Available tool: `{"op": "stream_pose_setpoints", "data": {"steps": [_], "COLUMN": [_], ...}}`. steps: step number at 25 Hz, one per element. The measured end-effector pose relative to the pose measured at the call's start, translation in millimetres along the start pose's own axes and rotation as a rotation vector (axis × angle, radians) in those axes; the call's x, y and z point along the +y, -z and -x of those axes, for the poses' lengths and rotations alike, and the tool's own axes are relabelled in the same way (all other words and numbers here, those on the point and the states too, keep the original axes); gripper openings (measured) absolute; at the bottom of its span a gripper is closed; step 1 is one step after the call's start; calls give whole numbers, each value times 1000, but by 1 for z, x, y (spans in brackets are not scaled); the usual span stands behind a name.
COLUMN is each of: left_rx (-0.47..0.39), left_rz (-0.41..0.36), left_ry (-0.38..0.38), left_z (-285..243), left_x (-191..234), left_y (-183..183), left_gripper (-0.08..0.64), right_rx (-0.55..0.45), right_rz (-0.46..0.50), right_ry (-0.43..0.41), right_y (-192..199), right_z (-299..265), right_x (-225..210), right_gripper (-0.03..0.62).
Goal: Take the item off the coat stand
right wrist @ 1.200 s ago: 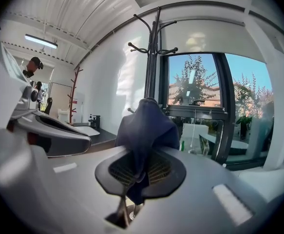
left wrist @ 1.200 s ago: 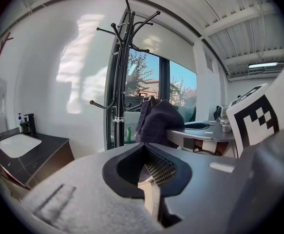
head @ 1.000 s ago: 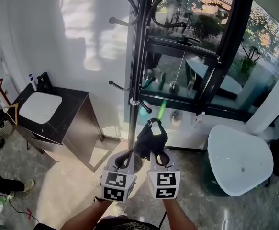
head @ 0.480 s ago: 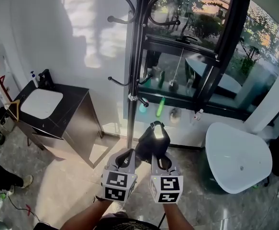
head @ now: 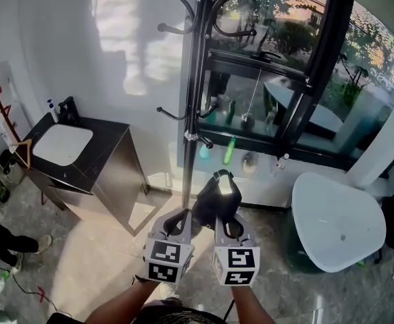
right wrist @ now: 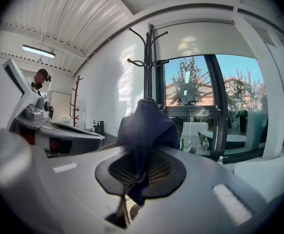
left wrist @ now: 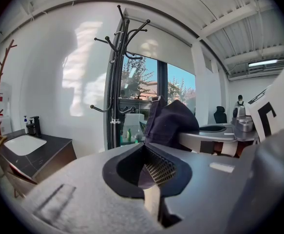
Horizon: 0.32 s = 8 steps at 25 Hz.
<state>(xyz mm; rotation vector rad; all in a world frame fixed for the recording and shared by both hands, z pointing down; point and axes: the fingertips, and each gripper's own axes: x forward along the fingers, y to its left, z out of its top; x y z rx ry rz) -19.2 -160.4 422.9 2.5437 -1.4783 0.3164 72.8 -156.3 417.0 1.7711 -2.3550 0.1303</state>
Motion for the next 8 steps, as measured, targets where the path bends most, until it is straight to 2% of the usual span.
{"op": "stream_pose_setpoints", "data": {"steps": [8], "left_rx": [-3], "left_rz": [-3], "left_ry": [6], "left_z": [-1], "left_x": [1], "left_y": [-2], "left_gripper": [2], "right_rx": [-2], "right_rz": [3], "right_ry": [3], "right_y": [-3], "right_z": [-2], "right_x": [0], "right_gripper": [19]}}
